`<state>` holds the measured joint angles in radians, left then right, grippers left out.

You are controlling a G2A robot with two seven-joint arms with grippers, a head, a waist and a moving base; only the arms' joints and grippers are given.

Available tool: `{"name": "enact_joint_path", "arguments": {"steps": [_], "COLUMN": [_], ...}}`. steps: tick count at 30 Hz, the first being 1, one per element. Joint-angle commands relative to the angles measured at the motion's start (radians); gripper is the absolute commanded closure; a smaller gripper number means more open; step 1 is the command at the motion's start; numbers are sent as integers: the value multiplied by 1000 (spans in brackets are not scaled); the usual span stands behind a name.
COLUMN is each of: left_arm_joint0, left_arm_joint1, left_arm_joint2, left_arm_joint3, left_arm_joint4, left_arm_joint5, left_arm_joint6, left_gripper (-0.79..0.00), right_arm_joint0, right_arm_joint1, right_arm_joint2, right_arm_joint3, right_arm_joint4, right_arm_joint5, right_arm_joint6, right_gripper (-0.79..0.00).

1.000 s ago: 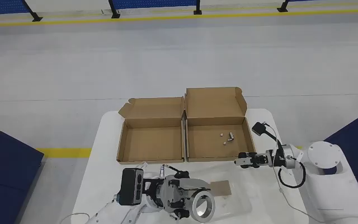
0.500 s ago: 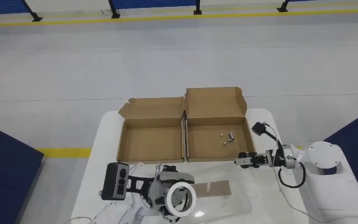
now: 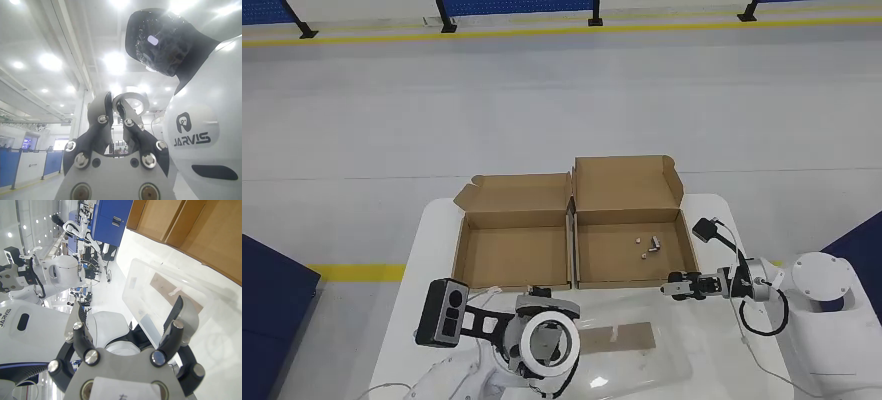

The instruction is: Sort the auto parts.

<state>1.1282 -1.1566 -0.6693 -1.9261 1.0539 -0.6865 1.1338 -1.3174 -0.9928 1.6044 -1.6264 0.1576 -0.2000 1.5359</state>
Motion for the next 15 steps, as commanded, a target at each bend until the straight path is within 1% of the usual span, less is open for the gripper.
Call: {"name": "enact_joint_path", "arguments": {"steps": [1, 6, 9, 11, 15], "left_arm_joint0": [0, 13, 18, 22, 29], "left_arm_joint1": [0, -8, -18, -26, -38], "left_arm_joint2": [0, -16, -28, -31, -35], "left_arm_joint3": [0, -36, -49, -60, -78], "left_arm_joint4": [0, -57, -99, -124, -137], "left_arm_joint5": [0, 22, 30, 21, 5], "left_arm_joint6": [0, -39, -28, -5, 5], "left_gripper": [0, 0, 0, 0, 0], "right_arm_joint0": [0, 0, 0, 0, 0], "right_arm_joint1": [0, 0, 0, 0, 0], "right_arm_joint2": [0, 0, 0, 0, 0], "right_arm_joint3": [0, 0, 0, 0, 0], "right_arm_joint4": [0, 0, 0, 0, 0], "right_arm_joint5": [0, 0, 0, 0, 0], "right_arm_joint6": [0, 0, 0, 0, 0], "right_gripper": [-785, -785, -785, -785, -785]}}
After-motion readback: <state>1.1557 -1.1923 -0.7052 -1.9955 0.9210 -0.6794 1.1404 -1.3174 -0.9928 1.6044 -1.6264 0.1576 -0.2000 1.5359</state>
